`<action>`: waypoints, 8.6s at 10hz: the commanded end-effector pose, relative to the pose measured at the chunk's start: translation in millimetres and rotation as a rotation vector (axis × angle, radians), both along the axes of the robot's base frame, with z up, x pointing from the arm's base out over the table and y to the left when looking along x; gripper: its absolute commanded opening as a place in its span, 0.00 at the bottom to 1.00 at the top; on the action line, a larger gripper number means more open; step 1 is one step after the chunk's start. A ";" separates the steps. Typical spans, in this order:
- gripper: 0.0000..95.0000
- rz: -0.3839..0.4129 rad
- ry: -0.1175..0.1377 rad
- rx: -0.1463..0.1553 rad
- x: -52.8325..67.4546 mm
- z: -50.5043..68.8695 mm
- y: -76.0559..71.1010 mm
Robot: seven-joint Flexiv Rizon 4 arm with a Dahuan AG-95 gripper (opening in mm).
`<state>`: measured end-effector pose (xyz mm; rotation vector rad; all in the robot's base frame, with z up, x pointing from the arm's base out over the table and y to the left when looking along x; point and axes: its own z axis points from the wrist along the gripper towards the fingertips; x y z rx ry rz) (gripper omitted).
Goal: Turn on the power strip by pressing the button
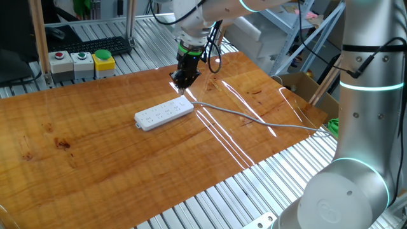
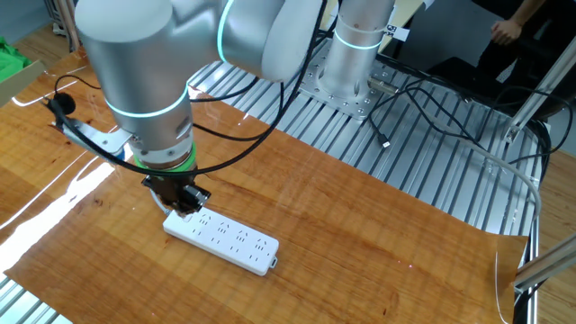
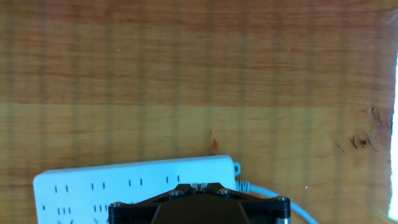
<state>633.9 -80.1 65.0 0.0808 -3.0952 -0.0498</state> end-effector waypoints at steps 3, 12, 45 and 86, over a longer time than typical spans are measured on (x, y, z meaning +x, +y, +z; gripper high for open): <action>0.00 -0.004 0.000 0.004 -1.9 -1.2 0.0; 0.00 0.011 0.014 -0.003 -6.7 -6.0 -3.3; 0.00 -0.028 0.034 -0.064 -18.7 -34.8 -2.9; 0.00 -0.063 0.029 -0.068 -18.7 -57.8 -6.0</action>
